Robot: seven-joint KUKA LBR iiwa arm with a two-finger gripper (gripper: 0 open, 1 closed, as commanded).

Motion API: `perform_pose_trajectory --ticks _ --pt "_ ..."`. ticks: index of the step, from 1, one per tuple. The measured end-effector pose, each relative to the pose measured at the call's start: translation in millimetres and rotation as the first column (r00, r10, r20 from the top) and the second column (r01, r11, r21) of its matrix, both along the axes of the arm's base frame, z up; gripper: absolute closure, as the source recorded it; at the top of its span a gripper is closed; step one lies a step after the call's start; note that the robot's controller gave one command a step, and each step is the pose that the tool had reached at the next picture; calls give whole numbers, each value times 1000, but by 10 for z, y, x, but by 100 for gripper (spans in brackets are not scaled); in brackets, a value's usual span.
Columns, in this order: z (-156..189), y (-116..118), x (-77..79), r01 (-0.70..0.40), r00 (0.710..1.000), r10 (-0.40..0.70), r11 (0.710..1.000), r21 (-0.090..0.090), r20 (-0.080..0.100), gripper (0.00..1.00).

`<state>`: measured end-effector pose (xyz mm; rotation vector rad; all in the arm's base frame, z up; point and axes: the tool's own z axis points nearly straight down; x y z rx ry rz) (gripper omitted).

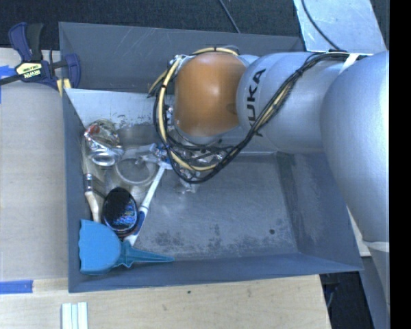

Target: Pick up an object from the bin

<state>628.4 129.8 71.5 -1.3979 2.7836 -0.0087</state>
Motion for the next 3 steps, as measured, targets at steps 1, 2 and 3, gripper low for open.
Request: perform_pose_trajectory --ticks 1,2,3 --pt "1 400 -180 -184 983 184 983 -5 -12 100" --pt "1 400 -180 -183 983 183 983 -5 -12 100" --pt "233 385 -213 -182 983 182 983 -6 -22 100"
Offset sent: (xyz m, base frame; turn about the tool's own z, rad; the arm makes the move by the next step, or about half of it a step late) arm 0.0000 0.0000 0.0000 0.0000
